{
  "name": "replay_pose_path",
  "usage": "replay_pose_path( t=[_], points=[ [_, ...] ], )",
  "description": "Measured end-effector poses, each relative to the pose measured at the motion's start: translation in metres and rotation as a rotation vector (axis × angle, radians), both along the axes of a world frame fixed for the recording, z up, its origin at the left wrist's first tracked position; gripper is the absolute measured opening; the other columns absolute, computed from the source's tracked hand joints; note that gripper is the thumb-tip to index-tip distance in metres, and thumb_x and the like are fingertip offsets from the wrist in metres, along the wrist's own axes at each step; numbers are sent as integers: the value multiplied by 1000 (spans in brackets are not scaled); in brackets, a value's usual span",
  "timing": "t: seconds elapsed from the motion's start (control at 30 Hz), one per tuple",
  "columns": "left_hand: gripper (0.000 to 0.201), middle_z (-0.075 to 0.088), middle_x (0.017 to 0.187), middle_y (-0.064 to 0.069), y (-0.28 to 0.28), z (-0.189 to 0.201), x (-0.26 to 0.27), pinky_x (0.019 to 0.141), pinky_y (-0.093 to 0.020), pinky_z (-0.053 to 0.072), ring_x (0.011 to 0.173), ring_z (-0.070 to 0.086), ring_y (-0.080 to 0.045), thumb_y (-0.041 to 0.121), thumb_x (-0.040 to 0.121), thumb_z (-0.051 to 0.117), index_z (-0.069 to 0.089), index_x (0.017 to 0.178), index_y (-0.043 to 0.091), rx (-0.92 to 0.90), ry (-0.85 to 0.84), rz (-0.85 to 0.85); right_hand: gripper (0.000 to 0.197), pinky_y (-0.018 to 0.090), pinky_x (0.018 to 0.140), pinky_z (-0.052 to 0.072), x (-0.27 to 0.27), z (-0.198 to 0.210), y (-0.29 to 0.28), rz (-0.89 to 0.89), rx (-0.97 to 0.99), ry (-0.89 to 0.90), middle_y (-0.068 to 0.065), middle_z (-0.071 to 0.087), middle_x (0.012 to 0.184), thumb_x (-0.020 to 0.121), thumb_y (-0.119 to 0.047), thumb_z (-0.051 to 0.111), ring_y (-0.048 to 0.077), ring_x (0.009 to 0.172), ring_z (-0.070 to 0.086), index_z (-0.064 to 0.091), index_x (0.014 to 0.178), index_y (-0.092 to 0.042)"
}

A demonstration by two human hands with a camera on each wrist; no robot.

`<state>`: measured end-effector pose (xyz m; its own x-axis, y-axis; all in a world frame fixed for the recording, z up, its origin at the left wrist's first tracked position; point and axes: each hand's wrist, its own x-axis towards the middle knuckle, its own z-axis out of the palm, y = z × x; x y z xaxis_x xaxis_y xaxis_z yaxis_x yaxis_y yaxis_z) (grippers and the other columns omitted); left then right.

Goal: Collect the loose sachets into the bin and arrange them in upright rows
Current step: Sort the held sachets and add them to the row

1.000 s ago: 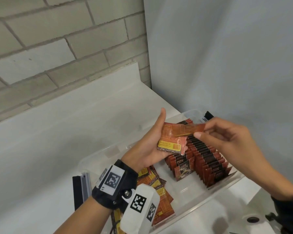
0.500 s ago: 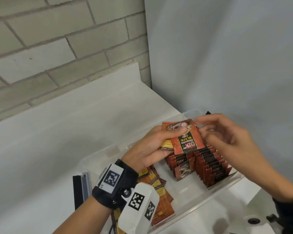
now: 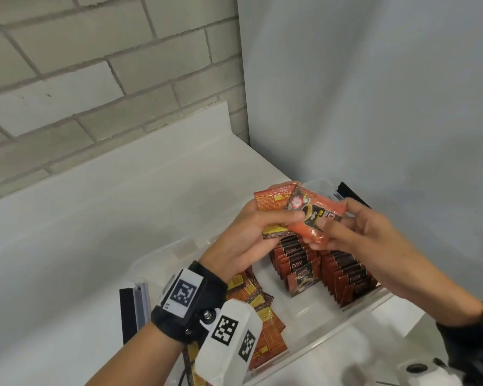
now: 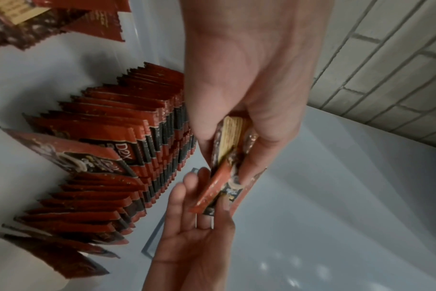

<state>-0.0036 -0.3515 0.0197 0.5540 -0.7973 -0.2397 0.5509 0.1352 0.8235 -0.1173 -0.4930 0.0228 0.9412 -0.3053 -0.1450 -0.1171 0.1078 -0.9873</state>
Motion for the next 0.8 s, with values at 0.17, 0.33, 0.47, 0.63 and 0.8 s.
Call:
replay_pose_path(
  t=[0.17,0.33,0.47,0.63,0.8],
  points=[
    [14,68,93,-9,1,2,4,80,-28,53,84,66,-19,12,80,63,70,92,9,-45,96,73,26,24,62,54,-7,9,-11,116,-45,-65,8,68,82,84,-16,59,23,67,65,53,106,-5],
    [4,68,74,-1,1,5,3,65,-22,54,69,68,-11,11,79,61,65,80,12,-33,132,141,14,25,64,53,-14,7,-20,418,-436,12,5,70,85,83,-21,67,14,68,64,66,96,-21],
    [7,71,79,-2,1,6,3,66,-23,55,74,69,-13,10,86,57,64,85,11,-21,157,139,7,8,62,41,-10,-3,-11,492,-873,9,-28,62,78,83,-23,71,-5,73,59,67,86,-27],
    [14,71,81,-4,1,6,2,68,-23,56,76,70,-14,8,89,56,67,82,11,-26,169,125,11,15,75,46,-3,-21,-4,457,-1220,-40,-25,50,89,83,-27,72,-6,78,46,62,87,-26],
    [23,68,78,-2,2,8,1,71,-23,54,75,67,-13,8,90,53,69,75,14,-8,188,120,34,23,54,54,-1,-28,2,462,-1398,-137,-8,62,79,57,-19,91,9,69,61,62,74,-21]
  ],
)
